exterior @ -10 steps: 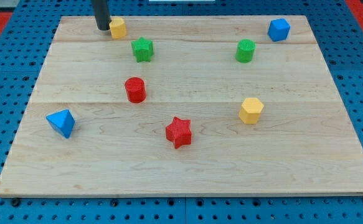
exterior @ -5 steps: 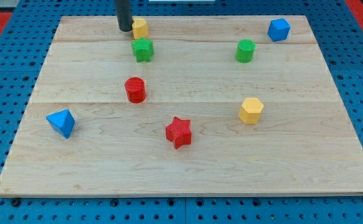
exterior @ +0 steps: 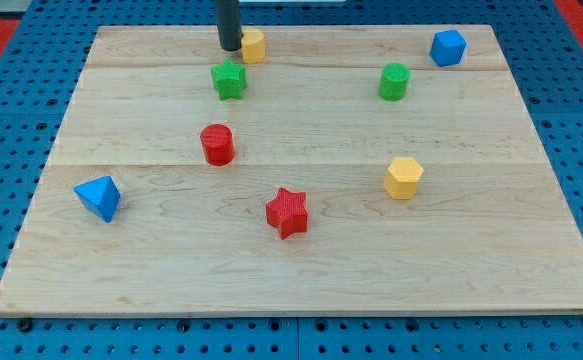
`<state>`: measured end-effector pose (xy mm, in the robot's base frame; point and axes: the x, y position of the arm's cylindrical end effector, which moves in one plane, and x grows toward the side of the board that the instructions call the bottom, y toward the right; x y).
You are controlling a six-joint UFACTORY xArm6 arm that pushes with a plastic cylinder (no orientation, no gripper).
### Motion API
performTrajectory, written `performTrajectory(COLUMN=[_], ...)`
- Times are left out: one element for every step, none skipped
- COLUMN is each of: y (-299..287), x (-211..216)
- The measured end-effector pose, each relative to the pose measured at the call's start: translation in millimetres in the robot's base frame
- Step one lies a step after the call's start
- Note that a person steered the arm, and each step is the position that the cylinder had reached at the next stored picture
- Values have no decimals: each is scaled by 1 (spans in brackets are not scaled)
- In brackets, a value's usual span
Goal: Slide the yellow heart towards the blue cube
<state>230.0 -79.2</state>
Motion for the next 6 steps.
performTrajectory(y=[5, 5, 20, 38, 38, 38], x=[0, 0, 0, 0, 0, 1])
